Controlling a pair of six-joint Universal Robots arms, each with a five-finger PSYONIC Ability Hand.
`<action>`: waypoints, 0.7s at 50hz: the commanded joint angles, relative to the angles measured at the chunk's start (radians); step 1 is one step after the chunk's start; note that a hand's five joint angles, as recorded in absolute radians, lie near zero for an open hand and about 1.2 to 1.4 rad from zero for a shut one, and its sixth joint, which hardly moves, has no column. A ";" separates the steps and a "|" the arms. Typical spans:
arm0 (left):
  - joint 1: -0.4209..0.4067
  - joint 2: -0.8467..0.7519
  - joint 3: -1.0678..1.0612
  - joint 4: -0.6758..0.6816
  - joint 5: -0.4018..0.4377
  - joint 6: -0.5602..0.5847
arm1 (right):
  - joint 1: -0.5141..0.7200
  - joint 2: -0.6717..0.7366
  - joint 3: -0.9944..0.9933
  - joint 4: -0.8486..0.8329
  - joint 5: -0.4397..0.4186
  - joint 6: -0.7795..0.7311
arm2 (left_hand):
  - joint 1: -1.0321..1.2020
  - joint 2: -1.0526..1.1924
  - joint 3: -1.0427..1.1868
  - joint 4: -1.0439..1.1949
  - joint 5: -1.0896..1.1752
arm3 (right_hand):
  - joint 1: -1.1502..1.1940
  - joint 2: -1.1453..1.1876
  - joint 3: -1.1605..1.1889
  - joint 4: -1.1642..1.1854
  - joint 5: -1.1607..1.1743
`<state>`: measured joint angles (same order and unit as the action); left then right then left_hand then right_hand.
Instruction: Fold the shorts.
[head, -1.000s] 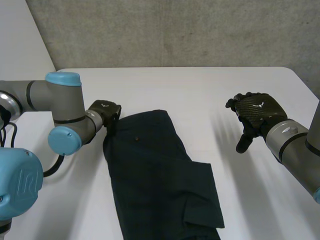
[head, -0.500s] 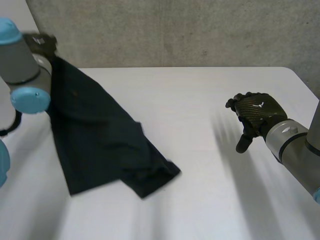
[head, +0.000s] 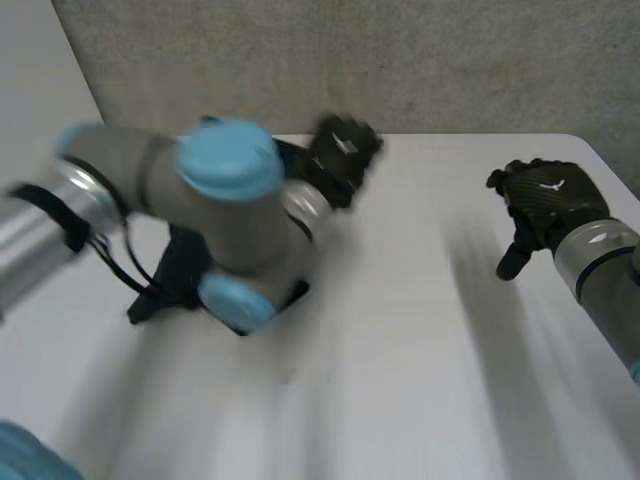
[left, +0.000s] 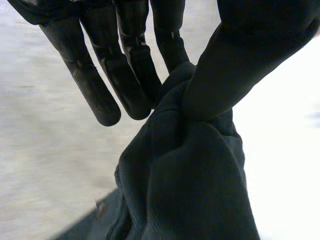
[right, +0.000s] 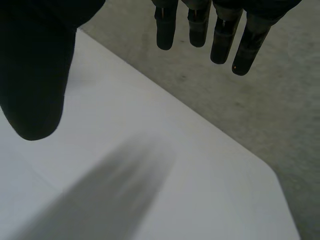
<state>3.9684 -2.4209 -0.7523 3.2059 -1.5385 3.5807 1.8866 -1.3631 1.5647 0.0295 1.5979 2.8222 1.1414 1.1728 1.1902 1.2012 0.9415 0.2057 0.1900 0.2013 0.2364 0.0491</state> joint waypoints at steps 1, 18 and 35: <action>-0.170 -0.047 -0.101 -0.031 -0.008 -0.005 | -0.055 -0.001 -0.003 -0.017 0.005 0.000 | 0.255 0.223 0.206 0.195 0.280 | -0.031 -0.015 -0.027 -0.062 -0.049; -0.006 0.227 -0.306 -0.049 -0.087 -0.100 | -0.073 -0.001 0.001 -0.003 -0.185 -0.017 | -0.967 -0.998 -1.016 -1.027 -0.942 | -0.031 -0.015 -0.027 -0.062 -0.049; 0.379 0.410 -0.703 -0.063 -0.074 -0.204 | 0.166 0.131 0.092 -0.046 -0.277 0.048 | -0.796 -0.827 -0.845 -0.856 -0.770 | 0.014 0.030 0.019 -0.017 -0.004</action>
<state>4.2373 -2.0058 -1.3664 3.1624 -1.6153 3.3755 1.9540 -1.3410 1.6480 0.0663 1.3109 2.8631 0.2312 0.2396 0.2305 0.2310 0.0599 0.2057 0.1900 0.2013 0.2364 0.0491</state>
